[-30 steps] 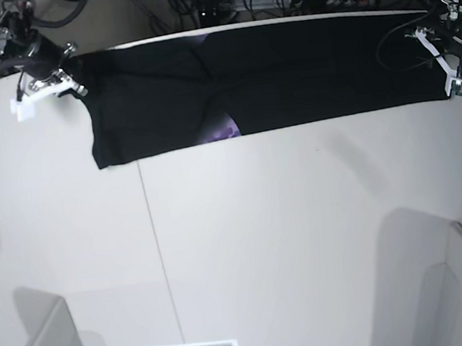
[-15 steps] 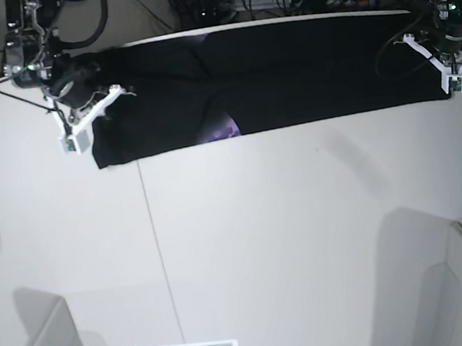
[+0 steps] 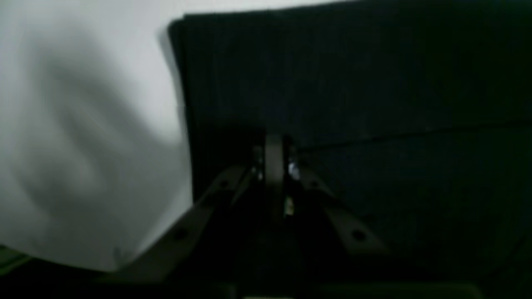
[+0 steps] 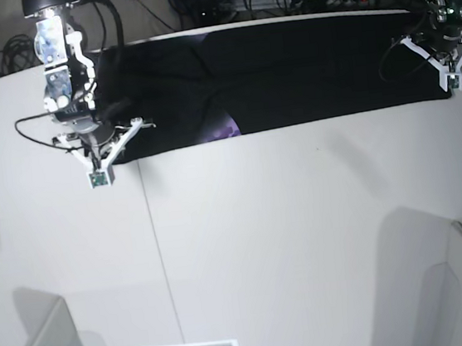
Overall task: Fold the T-shirt properly
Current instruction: 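Move both grippers to the ends of the folded strip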
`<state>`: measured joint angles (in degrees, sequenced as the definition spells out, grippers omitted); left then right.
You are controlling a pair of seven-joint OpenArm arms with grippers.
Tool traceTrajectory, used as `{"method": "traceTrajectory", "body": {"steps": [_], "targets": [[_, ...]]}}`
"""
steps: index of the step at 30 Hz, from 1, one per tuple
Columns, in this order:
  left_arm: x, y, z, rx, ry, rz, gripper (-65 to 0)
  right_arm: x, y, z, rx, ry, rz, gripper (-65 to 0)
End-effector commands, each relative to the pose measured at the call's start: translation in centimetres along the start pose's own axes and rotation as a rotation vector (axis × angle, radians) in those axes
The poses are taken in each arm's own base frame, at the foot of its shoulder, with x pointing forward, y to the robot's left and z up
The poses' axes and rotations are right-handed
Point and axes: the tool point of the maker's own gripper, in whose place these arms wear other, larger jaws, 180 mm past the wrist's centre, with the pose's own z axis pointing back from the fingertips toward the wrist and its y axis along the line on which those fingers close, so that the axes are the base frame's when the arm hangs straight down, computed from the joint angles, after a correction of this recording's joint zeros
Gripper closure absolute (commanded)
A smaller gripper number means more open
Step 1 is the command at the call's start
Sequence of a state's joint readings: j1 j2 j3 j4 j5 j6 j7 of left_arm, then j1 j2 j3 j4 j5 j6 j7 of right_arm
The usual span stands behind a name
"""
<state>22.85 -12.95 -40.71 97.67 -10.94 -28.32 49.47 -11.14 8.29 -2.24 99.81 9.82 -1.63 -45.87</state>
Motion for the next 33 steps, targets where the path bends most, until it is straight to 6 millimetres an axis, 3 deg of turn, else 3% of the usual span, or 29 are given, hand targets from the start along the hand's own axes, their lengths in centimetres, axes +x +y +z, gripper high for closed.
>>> {"method": "traceTrajectory", "body": {"steps": [1,10,15,19,22,25,29,33], "targets": [[0.4,0.8,0.3,0.02,-0.014,-0.002,0.0,1.6,-0.5,-0.1,-0.013,-0.041,0.005,0.0],[-2.2,0.9,-1.1,0.002,0.059,0.038,0.0,2.1,-2.7,-1.1,-0.058,-0.071,0.006,0.0],[-2.2,0.9,-1.2,0.002,0.059,0.04,0.0,2.2,-6.2,-1.2,-0.129,-0.068,-0.066,0.0],[-2.0,0.9,-1.1,0.003,0.054,0.038,0.0,0.6,-6.8,-2.5,-0.138,-0.011,-0.079,0.0],[-1.9,1.1,-1.1,0.005,0.052,0.037,0.0,0.7,-6.8,-2.5,-0.139,-0.013,-0.08,0.0],[-0.4,1.3,-0.1,0.023,0.008,0.012,0.0,2.9,-7.0,-1.0,-0.146,-0.084,-0.081,0.0],[2.1,1.7,1.7,0.056,-0.067,-0.028,0.0,5.2,-6.9,2.6,-0.153,-0.169,-0.077,0.0],[2.3,2.1,2.1,0.07,-0.075,-0.022,0.0,4.0,-3.4,4.9,-0.082,-0.128,-0.033,0.0]]}}
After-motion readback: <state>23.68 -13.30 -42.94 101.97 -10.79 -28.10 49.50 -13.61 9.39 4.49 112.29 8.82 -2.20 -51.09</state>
